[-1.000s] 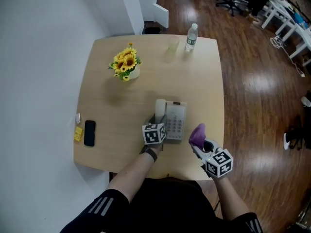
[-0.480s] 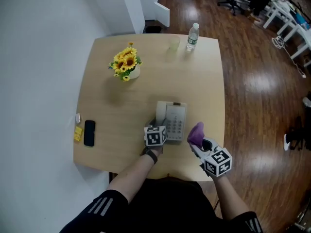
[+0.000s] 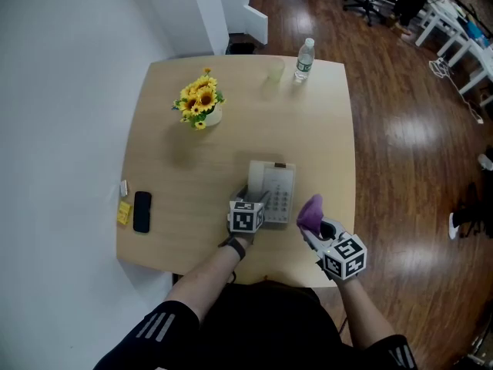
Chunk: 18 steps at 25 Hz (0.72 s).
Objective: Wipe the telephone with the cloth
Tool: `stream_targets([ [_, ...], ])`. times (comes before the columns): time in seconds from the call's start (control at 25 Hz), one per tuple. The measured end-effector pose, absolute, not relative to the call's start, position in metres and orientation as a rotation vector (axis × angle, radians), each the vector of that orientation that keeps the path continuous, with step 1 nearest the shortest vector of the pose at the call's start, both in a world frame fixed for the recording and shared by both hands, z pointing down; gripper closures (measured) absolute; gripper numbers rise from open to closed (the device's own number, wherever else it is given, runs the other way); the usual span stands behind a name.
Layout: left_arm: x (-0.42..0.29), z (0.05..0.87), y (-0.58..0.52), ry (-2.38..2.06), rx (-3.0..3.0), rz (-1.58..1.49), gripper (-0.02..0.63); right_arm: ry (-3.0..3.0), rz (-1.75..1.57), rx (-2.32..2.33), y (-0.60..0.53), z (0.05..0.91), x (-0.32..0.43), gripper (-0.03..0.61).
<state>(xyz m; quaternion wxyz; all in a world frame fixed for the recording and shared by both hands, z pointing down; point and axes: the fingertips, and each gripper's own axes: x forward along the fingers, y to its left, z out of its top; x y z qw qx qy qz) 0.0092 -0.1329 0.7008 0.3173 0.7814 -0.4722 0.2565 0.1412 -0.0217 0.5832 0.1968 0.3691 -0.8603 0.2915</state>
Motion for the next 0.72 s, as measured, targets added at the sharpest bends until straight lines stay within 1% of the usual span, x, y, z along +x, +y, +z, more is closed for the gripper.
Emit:
stream_targets([
  [0.16,0.001,0.688,-0.125,-1.18,2.098,0.657,0.279,-2.424,0.804,1.048,-0.025,0.578,0.138,0.446],
  [0.48,-0.012,0.625,-0.072,-0.841,2.322,0.566,0.281,-2.457,0.781,1.08,-0.027,0.561,0.127,0.446],
  [0.72,-0.047,0.592,-0.031,-0.756,2.324,0.434,0.293,-2.46,0.811,1.14,-0.011,0.557,0.117,0.445],
])
